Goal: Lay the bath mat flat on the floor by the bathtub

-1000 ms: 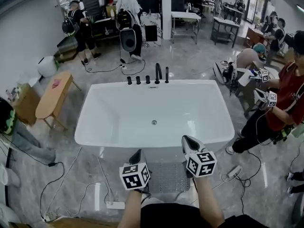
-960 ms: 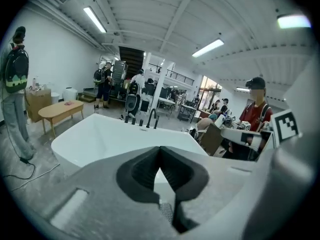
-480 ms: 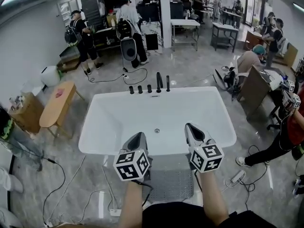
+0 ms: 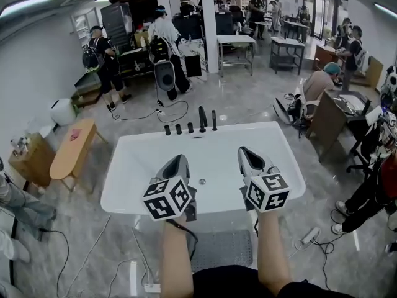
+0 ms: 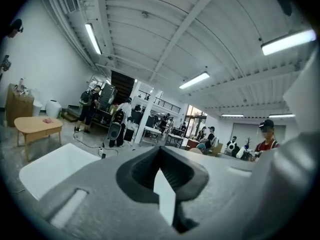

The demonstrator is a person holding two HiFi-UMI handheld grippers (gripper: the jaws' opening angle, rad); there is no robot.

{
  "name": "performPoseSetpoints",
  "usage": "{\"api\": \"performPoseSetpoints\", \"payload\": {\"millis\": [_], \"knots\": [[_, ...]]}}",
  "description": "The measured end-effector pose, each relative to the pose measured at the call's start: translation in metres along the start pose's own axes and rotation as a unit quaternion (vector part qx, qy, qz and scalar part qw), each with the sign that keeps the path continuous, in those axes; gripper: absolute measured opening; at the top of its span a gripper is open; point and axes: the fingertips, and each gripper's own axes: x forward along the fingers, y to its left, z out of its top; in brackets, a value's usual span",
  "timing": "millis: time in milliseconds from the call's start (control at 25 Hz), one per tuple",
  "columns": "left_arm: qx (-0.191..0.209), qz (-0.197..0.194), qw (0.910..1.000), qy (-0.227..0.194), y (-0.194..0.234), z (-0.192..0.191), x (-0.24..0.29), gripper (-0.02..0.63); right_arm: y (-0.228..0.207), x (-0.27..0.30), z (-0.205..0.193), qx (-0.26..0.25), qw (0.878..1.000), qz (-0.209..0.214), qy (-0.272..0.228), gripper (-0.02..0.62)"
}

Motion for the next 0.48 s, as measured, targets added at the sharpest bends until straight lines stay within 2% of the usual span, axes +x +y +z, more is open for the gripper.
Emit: {"api": "performPoseSetpoints", "payload": {"millis": [200, 480], "knots": [[0.006, -0.021, 0.9997, 0.009, -0.008, -0.002, 0.015, 0.005, -0.011, -0.008, -0.002, -0.006, 1.000, -0.023, 0.009, 0.008], [0.043, -0.035, 0.9983, 0.018, -0.023, -0.022, 0.017, 0.005, -0.010, -0.018, -0.006, -0.019, 1.000, -0.013, 0.007, 0.007]]}}
